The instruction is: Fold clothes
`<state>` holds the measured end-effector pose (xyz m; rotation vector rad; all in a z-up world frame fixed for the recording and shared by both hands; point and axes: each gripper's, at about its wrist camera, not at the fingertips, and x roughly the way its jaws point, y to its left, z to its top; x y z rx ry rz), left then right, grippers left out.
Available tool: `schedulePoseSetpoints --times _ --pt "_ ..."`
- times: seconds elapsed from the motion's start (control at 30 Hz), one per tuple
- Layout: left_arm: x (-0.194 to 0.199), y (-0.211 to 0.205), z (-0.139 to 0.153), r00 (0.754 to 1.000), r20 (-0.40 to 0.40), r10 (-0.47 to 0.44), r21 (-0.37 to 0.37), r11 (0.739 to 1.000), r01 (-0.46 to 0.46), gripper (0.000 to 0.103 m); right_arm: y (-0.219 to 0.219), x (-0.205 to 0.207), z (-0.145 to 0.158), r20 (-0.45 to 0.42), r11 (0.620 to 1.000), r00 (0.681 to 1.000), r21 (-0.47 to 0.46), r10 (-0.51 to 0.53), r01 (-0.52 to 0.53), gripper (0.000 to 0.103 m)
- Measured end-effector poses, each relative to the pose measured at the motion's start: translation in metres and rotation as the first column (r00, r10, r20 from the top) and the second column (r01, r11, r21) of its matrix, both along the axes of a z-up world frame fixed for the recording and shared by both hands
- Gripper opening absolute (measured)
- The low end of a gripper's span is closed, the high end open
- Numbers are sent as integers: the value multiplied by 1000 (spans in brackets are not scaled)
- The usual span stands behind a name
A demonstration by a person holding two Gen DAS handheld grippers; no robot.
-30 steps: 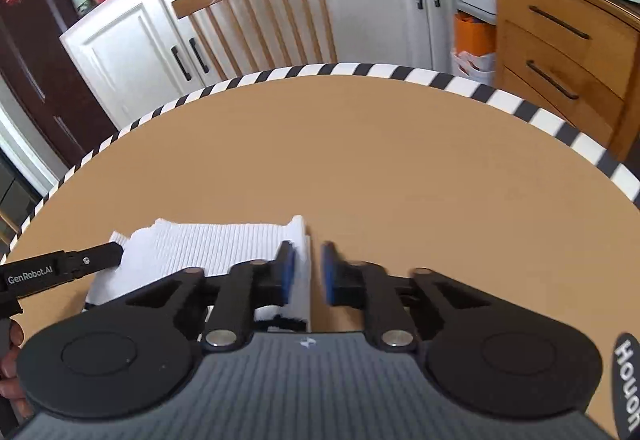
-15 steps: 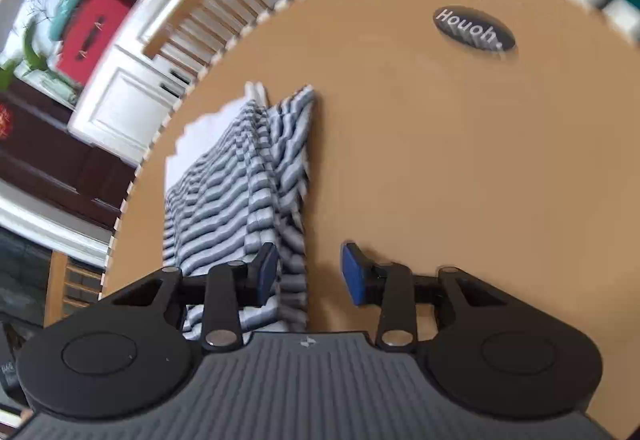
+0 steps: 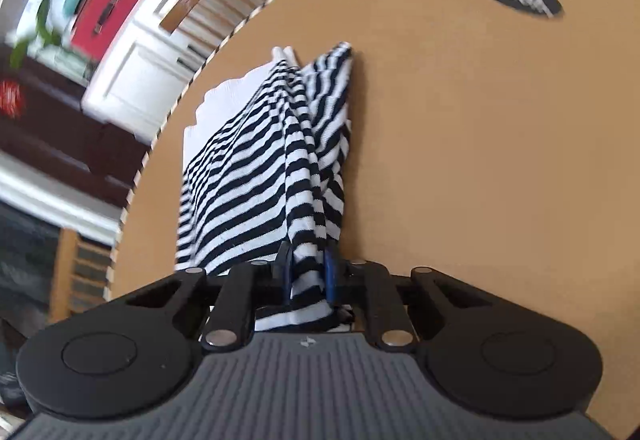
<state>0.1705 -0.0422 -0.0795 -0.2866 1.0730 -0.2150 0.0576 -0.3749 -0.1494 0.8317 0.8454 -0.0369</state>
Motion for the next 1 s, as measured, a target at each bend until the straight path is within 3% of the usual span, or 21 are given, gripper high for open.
schedulePoseSetpoints --times 0.2,0.33,0.43,0.5,0.53,0.57,0.63,0.7,0.77,0.9,1.0 --pt "-38 27 8 1000 -11 18 59 998 -17 6 29 -5 3 -26 996 996 21 88 -87 14" --pt "-71 60 17 996 -85 31 25 999 -29 5 56 -33 6 -46 990 990 46 133 -131 14" --pt "-103 77 23 994 -94 -57 1 998 57 6 71 -62 10 -62 990 989 43 134 -132 15" --pt "-107 93 24 986 -98 -134 -38 991 131 11 77 -81 18 -62 993 992 -3 114 -115 28" --pt "-107 101 25 980 -102 -171 -61 984 165 28 76 -92 23 -67 997 995 -32 73 -76 37" --pt "-104 111 28 975 -94 -201 -77 978 195 52 76 -104 31 -61 998 998 -64 22 -26 49" --pt "-89 135 38 966 -41 -254 -94 964 249 64 79 -133 52 -10 986 994 -121 -112 110 51" --pt "-71 157 49 940 26 -341 -72 937 342 71 91 -164 63 48 957 959 -64 -281 284 58" --pt "-51 176 60 900 74 -430 -41 900 433 84 110 -189 59 68 897 896 86 -439 433 63" --pt "1 185 70 816 85 -571 -73 814 577 84 159 -207 33 28 784 813 285 -581 551 63" --pt "47 170 72 801 76 -594 -95 795 599 84 185 -208 17 1 741 789 347 -614 575 63"
